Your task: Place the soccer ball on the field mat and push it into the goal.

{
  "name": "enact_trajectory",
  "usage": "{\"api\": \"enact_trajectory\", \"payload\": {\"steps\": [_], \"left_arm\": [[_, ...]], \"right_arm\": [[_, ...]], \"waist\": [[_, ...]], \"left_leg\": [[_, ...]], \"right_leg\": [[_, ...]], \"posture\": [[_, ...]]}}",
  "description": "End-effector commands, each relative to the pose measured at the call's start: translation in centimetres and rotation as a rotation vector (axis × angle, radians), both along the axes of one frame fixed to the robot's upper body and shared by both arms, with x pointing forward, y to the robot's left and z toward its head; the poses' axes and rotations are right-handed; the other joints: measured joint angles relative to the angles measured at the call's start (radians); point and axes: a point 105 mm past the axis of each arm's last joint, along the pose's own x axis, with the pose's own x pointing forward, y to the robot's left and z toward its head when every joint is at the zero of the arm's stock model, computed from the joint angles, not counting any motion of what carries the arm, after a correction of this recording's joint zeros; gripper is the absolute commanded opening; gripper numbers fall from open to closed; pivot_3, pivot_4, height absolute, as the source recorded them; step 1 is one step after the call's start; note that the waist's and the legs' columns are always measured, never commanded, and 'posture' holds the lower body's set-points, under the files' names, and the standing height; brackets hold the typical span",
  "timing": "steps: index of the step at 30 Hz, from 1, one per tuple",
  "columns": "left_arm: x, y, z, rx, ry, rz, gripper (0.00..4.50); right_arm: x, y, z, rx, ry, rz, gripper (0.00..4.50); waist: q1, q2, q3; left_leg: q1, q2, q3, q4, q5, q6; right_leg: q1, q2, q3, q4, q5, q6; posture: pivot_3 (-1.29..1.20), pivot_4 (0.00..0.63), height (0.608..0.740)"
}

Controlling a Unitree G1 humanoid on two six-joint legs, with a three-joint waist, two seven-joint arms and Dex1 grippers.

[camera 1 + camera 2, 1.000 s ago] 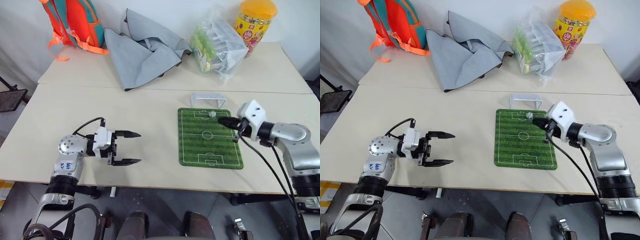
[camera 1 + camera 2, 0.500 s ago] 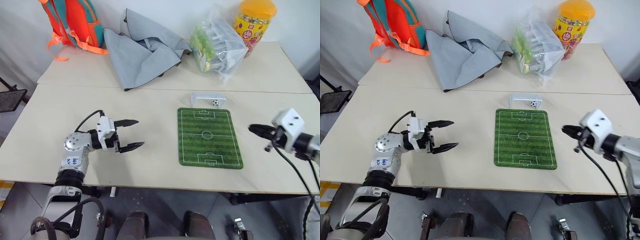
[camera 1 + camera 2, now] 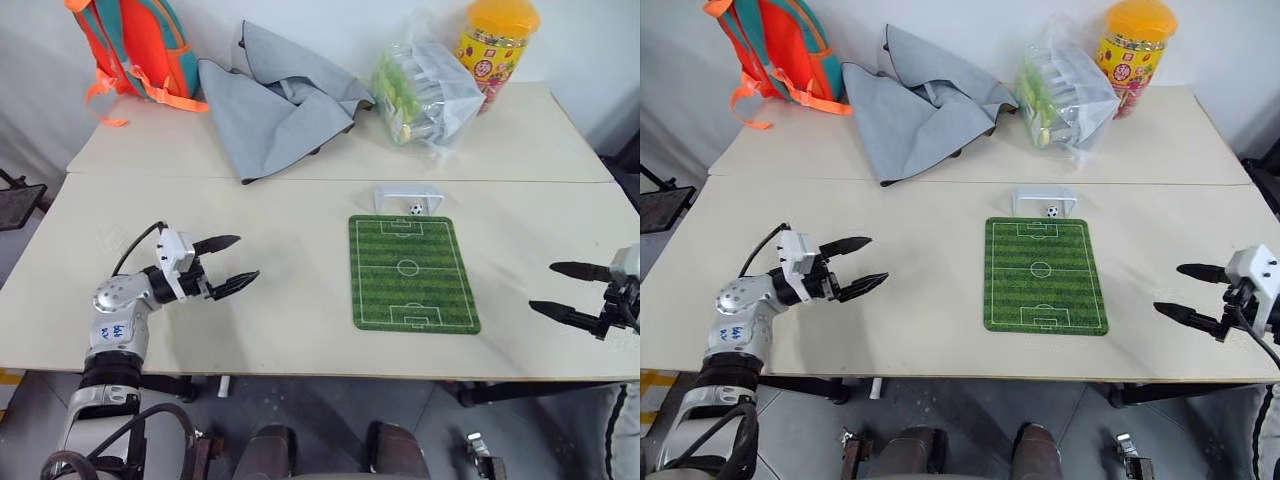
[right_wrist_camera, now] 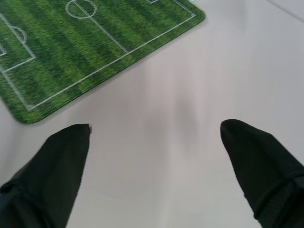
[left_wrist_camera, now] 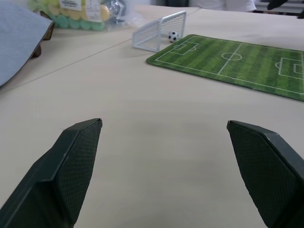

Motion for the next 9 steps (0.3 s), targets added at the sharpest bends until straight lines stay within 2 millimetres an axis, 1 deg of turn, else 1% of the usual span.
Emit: {"api": "enact_trajectory", "payload": {"steps": [1,9], "left_arm": [[-0.41,1.23,0.82,-0.011,-0.018,0.008,4.50],[-0.06,1.54,1.22,0.005,-0.030,0.016,4.50]], "right_arm": [[-0.93,-0.97,1.15,-0.021,-0.028,0.002,4.49],[-0.67,-0.99,1.15,-0.006,-0.068,-0.040,4.49]], "waist": [[0.001,0.000,0.000],[0.001,0.000,0.000]], "left_leg": [[0.000,0.000,0.000,0.000,0.000,0.000],[0.000,0.000,0.000,0.000,0.000,0.000]], "right_leg": [[0.000,0.000,0.000,0.000,0.000,0.000],[0.000,0.000,0.000,0.000,0.000,0.000]], "posture": [[0.00,0.150,0.740],[0.00,0.150,0.740]]}}
